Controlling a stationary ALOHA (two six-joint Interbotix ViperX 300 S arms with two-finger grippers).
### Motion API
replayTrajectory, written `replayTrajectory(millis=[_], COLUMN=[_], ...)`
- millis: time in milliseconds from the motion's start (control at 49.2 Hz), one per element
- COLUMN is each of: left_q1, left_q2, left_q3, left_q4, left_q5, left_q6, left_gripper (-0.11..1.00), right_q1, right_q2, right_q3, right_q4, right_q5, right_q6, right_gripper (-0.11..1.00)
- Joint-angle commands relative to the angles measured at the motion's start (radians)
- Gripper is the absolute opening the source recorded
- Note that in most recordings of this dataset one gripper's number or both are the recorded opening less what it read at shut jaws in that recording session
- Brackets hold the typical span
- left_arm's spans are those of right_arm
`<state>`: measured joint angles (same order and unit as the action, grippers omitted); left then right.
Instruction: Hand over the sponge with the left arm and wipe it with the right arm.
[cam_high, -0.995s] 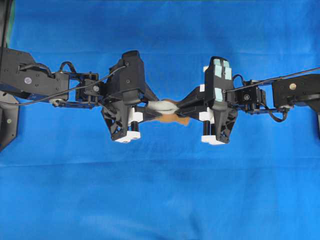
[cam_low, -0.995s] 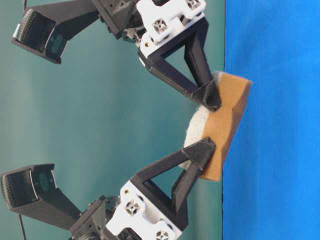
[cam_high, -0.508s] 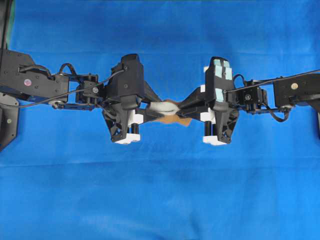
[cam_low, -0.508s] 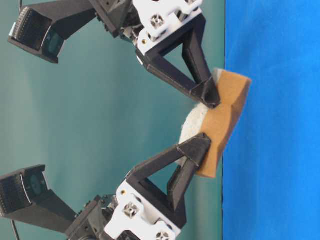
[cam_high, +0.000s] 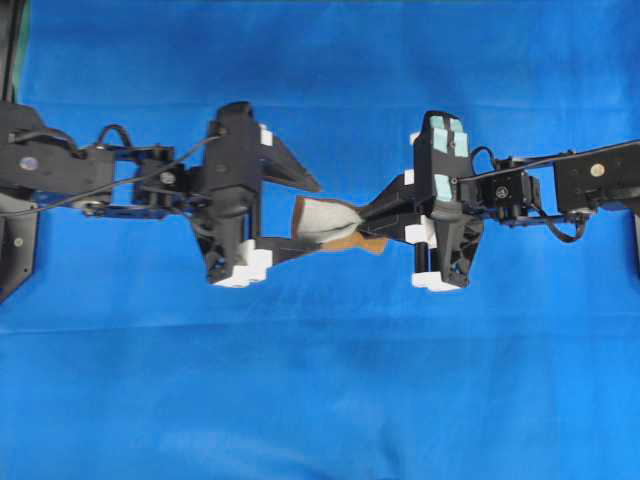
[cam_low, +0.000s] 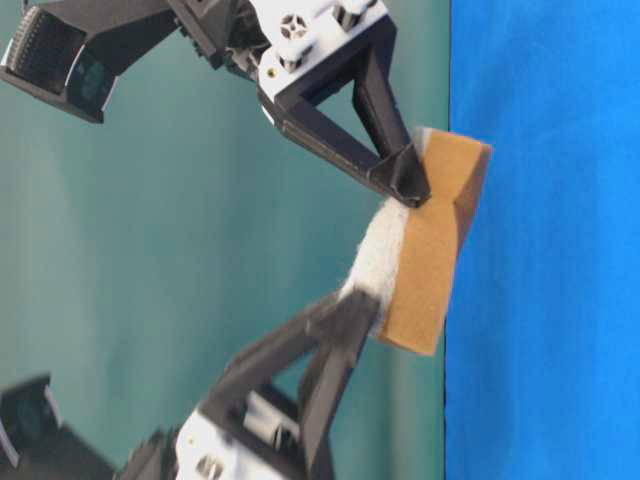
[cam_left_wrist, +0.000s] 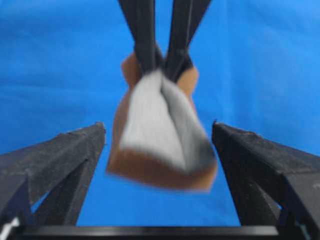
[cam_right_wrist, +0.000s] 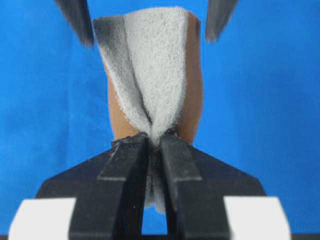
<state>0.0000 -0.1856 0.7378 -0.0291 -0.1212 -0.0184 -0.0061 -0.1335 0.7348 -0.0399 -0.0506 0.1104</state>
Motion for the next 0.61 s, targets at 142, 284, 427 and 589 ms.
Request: replayTrajectory(millis=[142,284,427,589], left_q1=[-0.003,-0.003,-0.003,-0.003], left_q2=[-0.167,-0.236,-0.272,-0.282], left_q3=[0.104,0.167,0.195,0.202], left_q4=[0.000,0.000,0.000,0.000], left_q5=[-0.044,-0.078,-0.080,-0.080], left_q6=[0.000,0.002,0.008,0.015], left_gripper=[0.91,0.91,0.91,0.91], right_q1=[0.003,0.003,0.003,0.003], right_q2=[-0.028,-0.015,0.023,0.097], right_q3=[-0.009,-0.014,-0.020,-0.026], right_q4=[-0.002,-0.002,0.000,0.000], right_q5=[0.011,0.020,0.021,0.017], right_q6=[-0.002,-0.002,-0.002,0.003], right_gripper=[0.12,0.12,0.12,0.12])
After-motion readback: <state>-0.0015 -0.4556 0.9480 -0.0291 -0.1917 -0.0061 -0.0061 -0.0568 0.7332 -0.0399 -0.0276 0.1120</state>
